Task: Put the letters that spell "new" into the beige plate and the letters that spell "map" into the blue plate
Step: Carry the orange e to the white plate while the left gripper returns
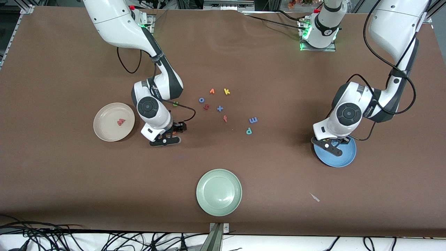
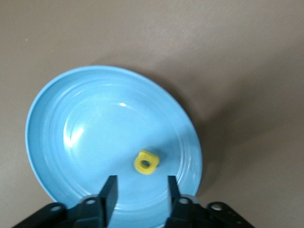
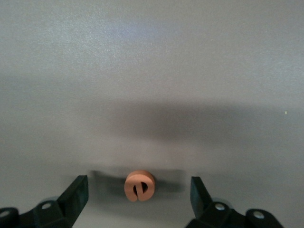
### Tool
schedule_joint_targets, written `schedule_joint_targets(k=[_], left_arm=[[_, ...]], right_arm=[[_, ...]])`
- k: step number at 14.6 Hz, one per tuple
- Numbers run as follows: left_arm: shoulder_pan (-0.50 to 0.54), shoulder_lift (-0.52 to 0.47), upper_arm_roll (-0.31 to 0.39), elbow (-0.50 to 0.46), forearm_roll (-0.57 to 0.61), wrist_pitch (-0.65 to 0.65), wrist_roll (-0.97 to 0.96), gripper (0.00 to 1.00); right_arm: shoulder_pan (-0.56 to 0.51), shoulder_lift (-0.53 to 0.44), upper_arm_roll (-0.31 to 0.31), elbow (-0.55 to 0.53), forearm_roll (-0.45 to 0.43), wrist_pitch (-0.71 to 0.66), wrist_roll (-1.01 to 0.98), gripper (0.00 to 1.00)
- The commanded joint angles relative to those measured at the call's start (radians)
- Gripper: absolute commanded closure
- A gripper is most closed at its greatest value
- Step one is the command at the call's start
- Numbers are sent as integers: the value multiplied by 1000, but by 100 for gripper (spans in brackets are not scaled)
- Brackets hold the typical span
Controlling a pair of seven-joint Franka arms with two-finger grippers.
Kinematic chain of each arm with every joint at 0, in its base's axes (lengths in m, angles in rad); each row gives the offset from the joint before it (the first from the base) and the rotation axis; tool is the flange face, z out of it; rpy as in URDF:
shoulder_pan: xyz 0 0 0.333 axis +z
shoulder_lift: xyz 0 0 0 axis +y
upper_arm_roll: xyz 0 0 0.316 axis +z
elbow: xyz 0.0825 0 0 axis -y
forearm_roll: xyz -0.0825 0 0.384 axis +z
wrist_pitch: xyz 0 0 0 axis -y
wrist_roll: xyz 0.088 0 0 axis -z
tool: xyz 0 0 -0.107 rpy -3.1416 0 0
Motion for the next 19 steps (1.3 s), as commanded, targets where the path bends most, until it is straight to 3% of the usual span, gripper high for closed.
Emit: schedule_joint_targets(k=[1, 5, 9, 12, 16, 19], left_arm=[[-14, -10, -57, 37, 7, -51, -11, 1], [-19, -10, -172, 86, -101, -157, -122, 1], [-132, 16, -232, 88, -115, -154, -359, 1], [-255, 50, -230, 98, -95, -143, -358, 0], [-306, 131, -229, 115, -91, -29, -232, 0], [-303, 185, -224, 114, -77, 85, -85, 1]], right_arm=[[6, 18, -4, 20, 20, 5, 2, 30], [5, 18, 3, 11, 26, 5, 4, 62], [6, 18, 8, 8, 26, 4, 5, 73], [5, 13, 14, 13, 28, -4, -1, 87], [-8, -38, 5, 34, 26, -128, -21, 89], [-12, -103, -72, 5, 26, -235, -149, 89]])
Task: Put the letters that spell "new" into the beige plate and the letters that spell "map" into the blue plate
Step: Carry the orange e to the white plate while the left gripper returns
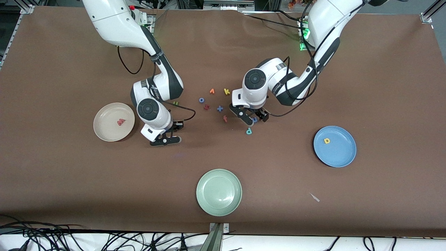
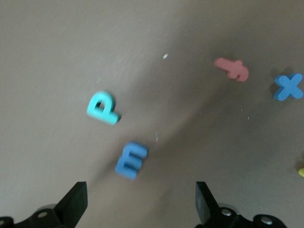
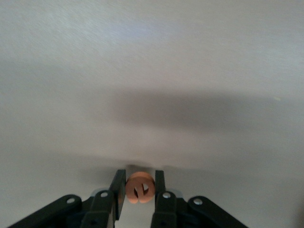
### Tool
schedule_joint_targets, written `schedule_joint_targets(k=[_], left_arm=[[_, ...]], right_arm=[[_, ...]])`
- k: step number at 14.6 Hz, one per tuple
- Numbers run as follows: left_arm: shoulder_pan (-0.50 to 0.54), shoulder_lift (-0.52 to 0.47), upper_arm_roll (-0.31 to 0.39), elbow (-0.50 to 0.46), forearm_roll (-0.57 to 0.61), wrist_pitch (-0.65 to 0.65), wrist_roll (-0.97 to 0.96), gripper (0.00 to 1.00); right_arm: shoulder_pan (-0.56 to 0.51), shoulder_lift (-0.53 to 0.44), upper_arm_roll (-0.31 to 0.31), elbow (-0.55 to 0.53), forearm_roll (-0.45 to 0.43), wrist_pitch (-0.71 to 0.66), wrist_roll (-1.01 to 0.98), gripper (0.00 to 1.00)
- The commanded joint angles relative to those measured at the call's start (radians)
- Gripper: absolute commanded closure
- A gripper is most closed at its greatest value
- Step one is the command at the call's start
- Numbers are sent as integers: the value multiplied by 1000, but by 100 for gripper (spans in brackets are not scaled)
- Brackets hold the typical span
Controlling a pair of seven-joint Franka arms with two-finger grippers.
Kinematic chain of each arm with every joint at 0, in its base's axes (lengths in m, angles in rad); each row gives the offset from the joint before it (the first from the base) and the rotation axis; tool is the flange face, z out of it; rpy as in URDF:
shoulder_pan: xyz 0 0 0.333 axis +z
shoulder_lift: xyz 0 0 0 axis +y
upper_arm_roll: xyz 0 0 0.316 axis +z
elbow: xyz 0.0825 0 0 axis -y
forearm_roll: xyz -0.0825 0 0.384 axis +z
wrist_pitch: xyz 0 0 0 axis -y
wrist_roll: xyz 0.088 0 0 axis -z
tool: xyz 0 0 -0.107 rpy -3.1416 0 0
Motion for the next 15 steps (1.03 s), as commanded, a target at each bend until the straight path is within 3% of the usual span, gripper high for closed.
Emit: schedule_joint_targets(k=[1, 8, 10, 11, 12, 13, 14, 15], left_arm=[[4, 62, 5, 33, 18, 58, 112, 1], [10, 92, 5, 33, 150, 61, 115, 12], [8, 92, 5, 32, 156, 61, 122, 23], [7, 92, 5, 32, 156, 59, 122, 36], [5, 92, 5, 30, 155, 59, 121, 56], [7, 89, 5, 30, 155, 56, 112, 82], [7, 86, 3, 30, 153, 52, 109, 96], [15, 82, 3, 32, 153, 50, 109, 100]], right_arm=[[-11, -97, -80, -60, 24, -85, -175, 89], [-11, -274, -304, -314, 25, -17, -574, 89], [-12, -303, -347, -426, 28, 119, -664, 87], [-12, -303, -355, -453, 37, 147, -680, 86], [-12, -302, -355, -462, 45, 154, -682, 80], [-11, -299, -355, -462, 45, 152, -682, 59], [-12, -297, -355, -459, 45, 146, -679, 4], [-11, -302, -352, -453, 45, 134, -666, 0]])
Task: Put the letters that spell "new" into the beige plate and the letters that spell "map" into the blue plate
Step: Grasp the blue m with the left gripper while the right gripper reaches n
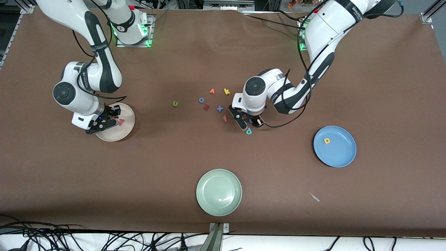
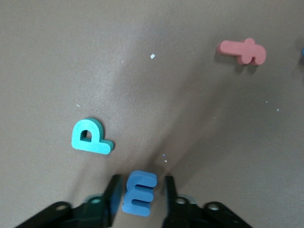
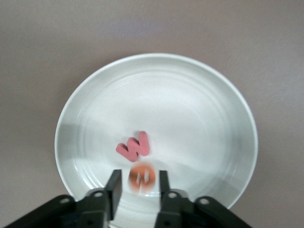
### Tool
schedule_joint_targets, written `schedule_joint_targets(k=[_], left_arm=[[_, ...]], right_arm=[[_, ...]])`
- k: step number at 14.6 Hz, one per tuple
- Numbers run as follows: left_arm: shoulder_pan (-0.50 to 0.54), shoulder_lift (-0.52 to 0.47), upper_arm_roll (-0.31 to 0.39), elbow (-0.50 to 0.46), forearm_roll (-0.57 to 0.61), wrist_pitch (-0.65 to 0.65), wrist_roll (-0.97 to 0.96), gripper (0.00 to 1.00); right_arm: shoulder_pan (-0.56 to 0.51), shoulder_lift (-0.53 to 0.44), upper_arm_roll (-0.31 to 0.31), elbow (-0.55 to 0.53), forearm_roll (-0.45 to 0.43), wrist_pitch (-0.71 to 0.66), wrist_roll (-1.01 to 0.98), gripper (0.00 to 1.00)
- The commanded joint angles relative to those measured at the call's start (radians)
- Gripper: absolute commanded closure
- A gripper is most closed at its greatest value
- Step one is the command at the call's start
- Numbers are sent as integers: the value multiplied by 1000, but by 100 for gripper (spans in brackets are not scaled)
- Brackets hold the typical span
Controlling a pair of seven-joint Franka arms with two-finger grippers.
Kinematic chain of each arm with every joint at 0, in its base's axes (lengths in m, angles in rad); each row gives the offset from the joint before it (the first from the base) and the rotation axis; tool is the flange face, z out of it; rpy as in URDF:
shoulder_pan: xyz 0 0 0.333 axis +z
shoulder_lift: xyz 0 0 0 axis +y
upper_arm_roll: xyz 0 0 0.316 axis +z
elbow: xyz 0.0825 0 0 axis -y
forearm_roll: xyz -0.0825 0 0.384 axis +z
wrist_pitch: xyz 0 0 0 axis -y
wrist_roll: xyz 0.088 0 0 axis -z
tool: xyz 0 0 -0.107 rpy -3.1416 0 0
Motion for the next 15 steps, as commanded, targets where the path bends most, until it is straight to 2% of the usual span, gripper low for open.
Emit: schedule_joint_targets(k=[1, 3, 5, 7, 10, 15], left_arm=[[17, -2, -2, 19, 26, -16, 7, 100], [22, -55, -2, 19, 26, -101, 9, 100], [34, -120, -4, 22, 24, -207, 13, 100], [78, -169, -4, 20, 24, -299, 22, 100], [181, -212, -4, 20, 26, -398, 30, 100], [382, -212, -7, 42, 3, -394, 205, 100]], right_arm=[[13, -43, 11, 2, 24, -36, 8, 0], [28, -41, 41, 72, 28, -159, 149, 0], [30, -54, 114, 76, 45, -164, 296, 0], [30, -54, 157, 72, 45, -150, 371, 0], [31, -60, 238, 39, 45, -83, 512, 0], [34, -78, 390, -84, 42, 124, 772, 0]])
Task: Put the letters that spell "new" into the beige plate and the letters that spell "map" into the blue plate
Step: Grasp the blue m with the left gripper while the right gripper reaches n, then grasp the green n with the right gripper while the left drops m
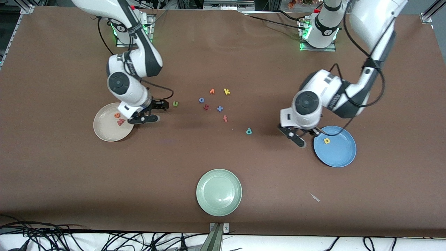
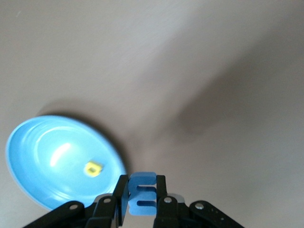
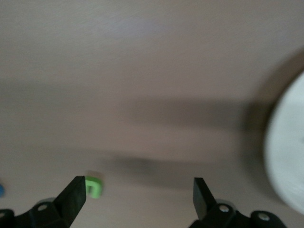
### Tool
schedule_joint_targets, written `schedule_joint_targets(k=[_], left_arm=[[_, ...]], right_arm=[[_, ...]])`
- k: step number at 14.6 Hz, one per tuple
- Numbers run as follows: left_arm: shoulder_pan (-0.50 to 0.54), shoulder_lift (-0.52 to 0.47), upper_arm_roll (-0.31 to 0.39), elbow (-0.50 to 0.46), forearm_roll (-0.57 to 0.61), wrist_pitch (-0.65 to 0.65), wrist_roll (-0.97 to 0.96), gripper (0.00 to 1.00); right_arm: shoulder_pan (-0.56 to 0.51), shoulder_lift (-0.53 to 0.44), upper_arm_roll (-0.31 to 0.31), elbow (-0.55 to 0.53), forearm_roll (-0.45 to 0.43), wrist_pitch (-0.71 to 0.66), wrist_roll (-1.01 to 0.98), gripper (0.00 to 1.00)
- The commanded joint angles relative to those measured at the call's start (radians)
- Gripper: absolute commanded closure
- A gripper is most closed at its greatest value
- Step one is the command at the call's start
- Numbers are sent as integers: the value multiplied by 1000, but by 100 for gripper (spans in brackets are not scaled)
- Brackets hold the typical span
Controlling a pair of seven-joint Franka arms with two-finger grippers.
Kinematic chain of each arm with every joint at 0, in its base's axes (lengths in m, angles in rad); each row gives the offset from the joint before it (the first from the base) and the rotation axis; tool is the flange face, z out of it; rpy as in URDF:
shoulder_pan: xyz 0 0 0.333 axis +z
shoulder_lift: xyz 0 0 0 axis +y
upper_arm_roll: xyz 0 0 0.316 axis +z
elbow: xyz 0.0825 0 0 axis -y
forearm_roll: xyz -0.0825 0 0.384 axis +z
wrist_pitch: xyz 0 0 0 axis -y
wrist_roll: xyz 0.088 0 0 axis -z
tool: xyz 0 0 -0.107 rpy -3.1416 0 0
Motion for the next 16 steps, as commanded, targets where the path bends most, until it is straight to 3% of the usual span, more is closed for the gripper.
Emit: schedule_joint_targets(k=[1, 5, 12, 16], left_arm=[[106, -4, -14, -2, -31, 2, 67, 100], [204, 50, -10, -5, -102, 24, 68, 100], [212, 80, -7, -8, -103, 24, -11, 96], [230, 90, -8, -8, -103, 24, -7, 95]], right_arm=[[-3, -40, 69, -94, 12, 107, 122, 0], [8, -43, 121, -179, 11, 235, 211, 0], [45, -23, 123, -209, 11, 296, 239, 1], [46, 5, 123, -206, 9, 337, 238, 13]])
